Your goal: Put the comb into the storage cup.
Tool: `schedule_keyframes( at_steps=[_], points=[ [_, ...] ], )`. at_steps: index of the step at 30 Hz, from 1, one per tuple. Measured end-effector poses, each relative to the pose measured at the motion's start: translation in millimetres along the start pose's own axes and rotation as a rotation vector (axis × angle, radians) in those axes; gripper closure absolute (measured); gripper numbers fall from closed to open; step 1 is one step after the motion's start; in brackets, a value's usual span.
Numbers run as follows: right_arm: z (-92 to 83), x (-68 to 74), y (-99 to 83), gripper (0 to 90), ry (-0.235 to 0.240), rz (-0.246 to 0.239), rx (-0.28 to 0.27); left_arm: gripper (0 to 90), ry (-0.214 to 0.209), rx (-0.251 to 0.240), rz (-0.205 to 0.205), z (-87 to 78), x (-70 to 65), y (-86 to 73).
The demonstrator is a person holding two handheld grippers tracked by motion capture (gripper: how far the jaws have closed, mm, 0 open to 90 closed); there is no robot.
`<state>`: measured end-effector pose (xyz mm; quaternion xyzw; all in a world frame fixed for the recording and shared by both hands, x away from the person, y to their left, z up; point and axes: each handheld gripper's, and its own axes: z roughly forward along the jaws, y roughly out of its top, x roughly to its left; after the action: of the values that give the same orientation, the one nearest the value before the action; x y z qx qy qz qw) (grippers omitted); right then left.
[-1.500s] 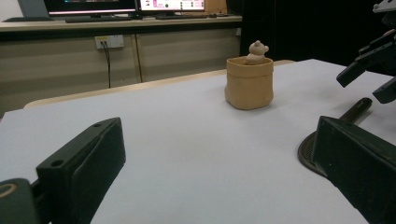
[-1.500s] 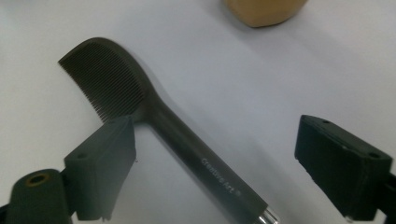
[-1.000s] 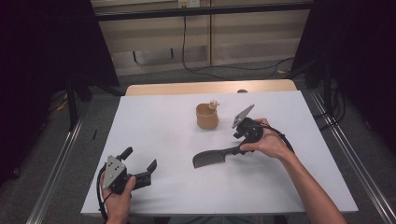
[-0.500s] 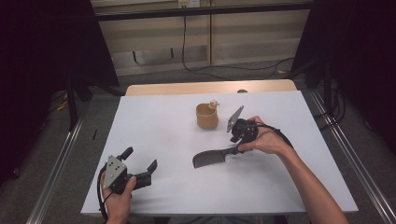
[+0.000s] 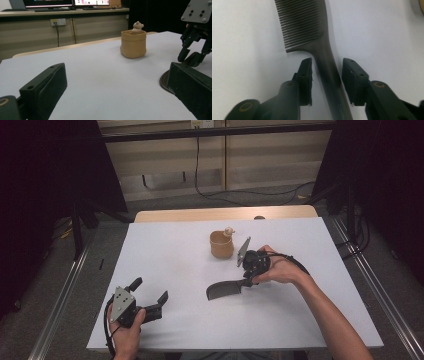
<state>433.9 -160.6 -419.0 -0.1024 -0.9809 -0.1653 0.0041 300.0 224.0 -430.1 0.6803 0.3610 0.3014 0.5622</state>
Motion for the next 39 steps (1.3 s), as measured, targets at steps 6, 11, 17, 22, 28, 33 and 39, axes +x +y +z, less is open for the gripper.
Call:
schedule_keyframes(
  at_steps=[6,11,17,22,28,33,39],
  points=[
    [4.4,-1.1,0.2,65.0,0.0,-0.022,0.022,2.8,-0.004,0.001,0.0,0.2,-0.3,-0.1],
    [5.2,-1.4,0.1,66.2,0.004,-0.017,0.025,2.8,-0.008,0.003,-0.003,0.5,-1.1,-0.1],
    [5.7,-0.9,0.5,66.9,0.002,-0.028,0.027,2.8,-0.007,0.001,0.002,0.2,-0.8,0.1],
    [6.2,-1.9,0.7,68.8,0.005,-0.031,0.028,2.8,-0.009,0.003,0.002,0.5,-0.9,0.2],
    [6.6,-4.9,4.3,73.1,0.018,-0.037,0.052,2.8,-0.003,0.002,0.006,0.0,-0.4,0.2],
    [6.6,-5.4,3.9,73.3,0.02,-0.044,0.049,2.8,-0.004,-0.001,0.003,-0.1,-0.1,0.2],
    [5.8,-5.0,2.1,73.4,0.017,-0.03,0.037,2.8,0.001,-0.002,0.003,-1.0,0.9,0.4]
  ],
)
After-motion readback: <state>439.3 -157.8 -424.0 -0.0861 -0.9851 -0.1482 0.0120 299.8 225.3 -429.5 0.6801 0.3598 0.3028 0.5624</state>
